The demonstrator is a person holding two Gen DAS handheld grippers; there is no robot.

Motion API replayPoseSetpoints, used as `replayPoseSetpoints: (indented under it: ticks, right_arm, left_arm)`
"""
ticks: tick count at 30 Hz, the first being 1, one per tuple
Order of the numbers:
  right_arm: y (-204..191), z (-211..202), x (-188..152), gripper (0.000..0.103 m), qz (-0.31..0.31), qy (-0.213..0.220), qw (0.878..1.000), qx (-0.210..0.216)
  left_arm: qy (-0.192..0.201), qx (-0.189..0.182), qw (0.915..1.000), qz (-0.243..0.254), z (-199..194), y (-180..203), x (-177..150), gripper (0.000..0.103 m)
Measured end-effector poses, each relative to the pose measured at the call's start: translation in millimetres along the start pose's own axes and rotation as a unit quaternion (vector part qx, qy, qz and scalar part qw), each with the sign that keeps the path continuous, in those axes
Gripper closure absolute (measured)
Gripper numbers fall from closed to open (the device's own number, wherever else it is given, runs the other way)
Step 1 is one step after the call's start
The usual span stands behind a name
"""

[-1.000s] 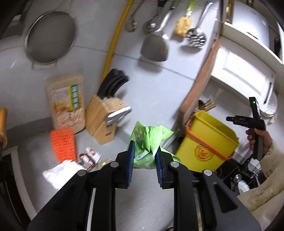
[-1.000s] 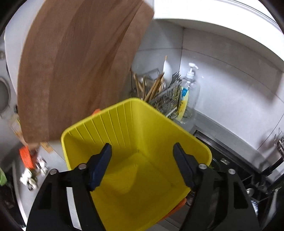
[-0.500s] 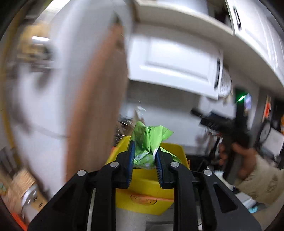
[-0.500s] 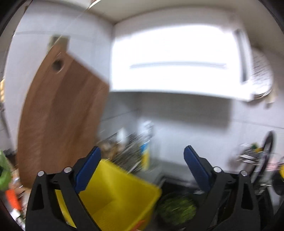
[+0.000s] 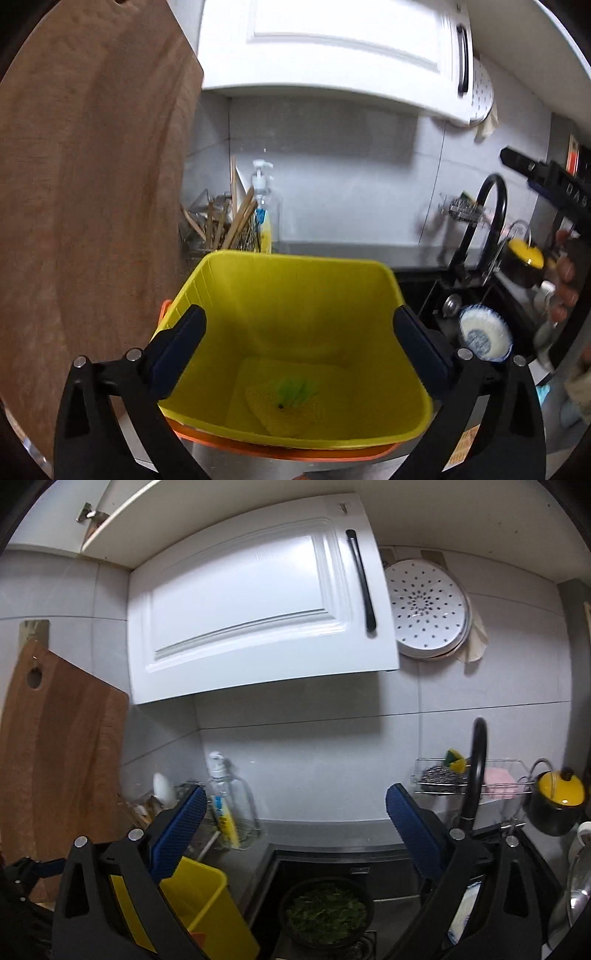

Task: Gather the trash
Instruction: 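Return the left tool to the pile and grasp the brown stick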

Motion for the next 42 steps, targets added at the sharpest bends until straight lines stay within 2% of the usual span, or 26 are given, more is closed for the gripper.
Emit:
replayPoseSetpoints:
  ticks: [2,5,8,10,12,13,14,15,16,17,19,20,21,24,25,26,28,31,32,33,34,35,37,38,41,42]
  right_arm:
    - [-7,-9,1,0.008,-0.003,0.018,0.999,0.039]
    - [-28,-14,-1,0.008,-0.026,0.037,0.994,0.099]
    - [-53,-25,-3,0.008,-0.056,0.064,0.985,0.150]
    - [-68,-27,-2,0.008,-0.068,0.071,0.978,0.186]
    - [-80,-27,-1,0.008,-0.068,0.067,0.970,0.223]
    - [-88,-27,0,0.008,-0.066,0.066,0.966,0.241]
    - [-96,-26,0,0.008,-0.063,0.063,0.961,0.261]
    - [-101,-26,0,0.008,-0.062,0.061,0.957,0.275]
    - [-109,-26,0,0.008,-0.062,0.058,0.953,0.292]
    - [-116,-27,0,0.008,-0.065,0.056,0.949,0.305]
    - [-137,-31,-4,0.008,-0.079,0.048,0.935,0.343]
    - [-144,-33,-6,0.008,-0.086,0.043,0.930,0.355]
    - [-155,-36,-10,0.008,-0.098,0.036,0.922,0.374]
    - [-179,-46,-21,0.008,-0.137,0.026,0.904,0.404]
    - [-186,-48,-25,0.008,-0.148,0.024,0.900,0.409]
    - [-189,-51,-27,0.008,-0.152,0.022,0.898,0.413]
    - [-195,-52,-31,0.008,-0.150,0.011,0.892,0.425]
    - [-197,-53,-34,0.008,-0.144,0.004,0.892,0.429]
    - [-196,-53,-33,0.008,-0.144,0.004,0.893,0.427]
    - [-197,-54,-33,0.008,-0.144,0.004,0.893,0.426]
    - [-196,-56,-33,0.008,-0.143,0.005,0.894,0.425]
    - [-194,-57,-33,0.008,-0.142,0.005,0.894,0.424]
    - [-192,-61,-34,0.008,-0.144,0.004,0.895,0.423]
    - [-192,-60,-34,0.008,-0.145,0.004,0.896,0.421]
    - [-193,-61,-37,0.008,-0.145,-0.008,0.894,0.423]
    - [-195,-60,-38,0.008,-0.145,-0.017,0.890,0.431]
  left_arm:
    - [0.025,0.013,0.9995,-0.011,-18,-4,-6,0.004]
    - [0.059,0.065,0.9957,-0.029,-59,-11,-41,0.004]
    - [0.043,0.127,0.9893,-0.057,-86,-28,-90,0.004]
    - [0.018,0.176,0.9798,-0.093,-100,-45,-126,0.004]
    - [-0.014,0.234,0.9627,-0.136,-114,-68,-167,0.004]
    - [-0.035,0.265,0.9494,-0.164,-120,-83,-188,0.004]
    - [-0.064,0.302,0.9283,-0.208,-130,-105,-217,0.004]
    - [-0.078,0.324,0.9135,-0.233,-136,-118,-234,0.004]
    - [-0.092,0.351,0.8944,-0.261,-145,-134,-254,0.004]
    - [-0.108,0.379,0.8706,-0.294,-156,-153,-277,0.004]
    - [-0.126,0.411,0.8399,-0.331,-172,-176,-304,0.004]
    - [-0.131,0.422,0.8287,-0.344,-180,-186,-315,0.004]
    - [-0.133,0.430,0.8246,-0.342,-186,-192,-323,0.004]
    - [-0.158,0.445,0.8175,-0.329,-187,-205,-347,0.005]
    - [-0.164,0.440,0.8170,-0.334,-185,-208,-351,0.011]
    - [-0.179,0.429,0.8165,-0.342,-180,-214,-361,0.019]
    - [-0.199,0.423,0.8148,-0.343,-170,-217,-375,0.024]
    - [-0.223,0.426,0.8111,-0.333,-155,-227,-384,0.025]
    - [-0.226,0.424,0.8120,-0.331,-151,-229,-384,0.034]
    - [-0.227,0.417,0.8162,-0.329,-148,-230,-383,0.043]
    - [-0.231,0.407,0.8210,-0.327,-146,-231,-382,0.066]
    - [-0.232,0.394,0.8271,-0.327,-147,-231,-381,0.081]
    - [-0.239,0.392,0.8295,-0.318,-149,-227,-384,0.091]
    - [-0.241,0.389,0.8309,-0.316,-151,-225,-384,0.092]
    - [-0.217,0.351,0.8488,-0.331,-170,-211,-372,0.093]
    - [-0.205,0.337,0.8588,-0.327,-179,-200,-364,0.093]
Point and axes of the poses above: each gripper's, at about its wrist camera, not at the fingertips, and z roughly the way its jaws point, y to its right, x to its top, the point moved 1 cm from there along z, roughly the way its jaws point, and after that the axes turned 11 degrees about x, right-handed, at the moved point
